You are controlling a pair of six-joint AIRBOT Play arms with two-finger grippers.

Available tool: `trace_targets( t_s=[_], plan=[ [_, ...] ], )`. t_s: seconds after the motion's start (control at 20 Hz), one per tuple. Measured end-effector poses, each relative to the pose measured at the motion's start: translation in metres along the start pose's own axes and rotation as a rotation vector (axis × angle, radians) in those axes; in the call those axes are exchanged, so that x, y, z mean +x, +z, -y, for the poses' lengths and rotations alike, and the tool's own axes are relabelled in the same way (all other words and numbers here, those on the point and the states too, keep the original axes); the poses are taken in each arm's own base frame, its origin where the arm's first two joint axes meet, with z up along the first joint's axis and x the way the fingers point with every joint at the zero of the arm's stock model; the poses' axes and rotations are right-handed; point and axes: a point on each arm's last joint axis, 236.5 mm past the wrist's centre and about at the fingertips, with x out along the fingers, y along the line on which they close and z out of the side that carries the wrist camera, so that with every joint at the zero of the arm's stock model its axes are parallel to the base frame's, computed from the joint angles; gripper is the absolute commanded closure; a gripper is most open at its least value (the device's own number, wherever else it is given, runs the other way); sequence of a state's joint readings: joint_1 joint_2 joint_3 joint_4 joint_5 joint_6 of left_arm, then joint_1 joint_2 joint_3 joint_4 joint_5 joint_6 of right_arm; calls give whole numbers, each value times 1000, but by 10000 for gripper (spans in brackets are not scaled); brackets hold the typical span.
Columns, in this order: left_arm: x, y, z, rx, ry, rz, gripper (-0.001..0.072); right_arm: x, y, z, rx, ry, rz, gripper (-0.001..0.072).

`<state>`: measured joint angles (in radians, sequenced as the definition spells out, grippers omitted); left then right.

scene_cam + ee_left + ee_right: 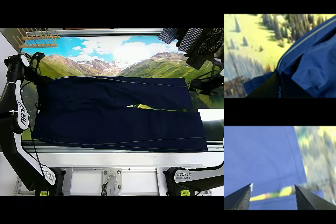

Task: Fold the clothes and pants, and hang the long-sleeved shirts on hangers.

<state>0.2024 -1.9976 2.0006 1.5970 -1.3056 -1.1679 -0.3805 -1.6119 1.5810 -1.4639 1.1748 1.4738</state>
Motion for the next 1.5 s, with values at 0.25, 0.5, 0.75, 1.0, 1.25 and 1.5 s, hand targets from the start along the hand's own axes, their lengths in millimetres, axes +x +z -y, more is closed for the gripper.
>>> trace_targets(
  t_s=[0.25, 0.5, 0.75, 1.0, 1.25, 1.5],
  plan=[
    [0, 0, 0, 0, 0, 0, 698, 13, 0, 26, 64, 20, -41, 138],
    [0, 0, 0, 0, -1, -1, 698, 50, -62, 48, 312, 114, -205, 250],
    [0, -1, 1, 0, -3, -3, 698, 84, -86, 26, 467, 219, -218, 241],
    [0, -1, 1, 0, -4, -3, 698, 98, -83, 11, 519, 246, -183, 241],
    [0, -1, 1, 0, -4, -3, 698, 111, -79, -5, 514, 251, -166, 703],
    [0, -1, 1, -1, -4, -3, 698, 61, -56, -8, 386, 217, -69, 703]
  ],
)
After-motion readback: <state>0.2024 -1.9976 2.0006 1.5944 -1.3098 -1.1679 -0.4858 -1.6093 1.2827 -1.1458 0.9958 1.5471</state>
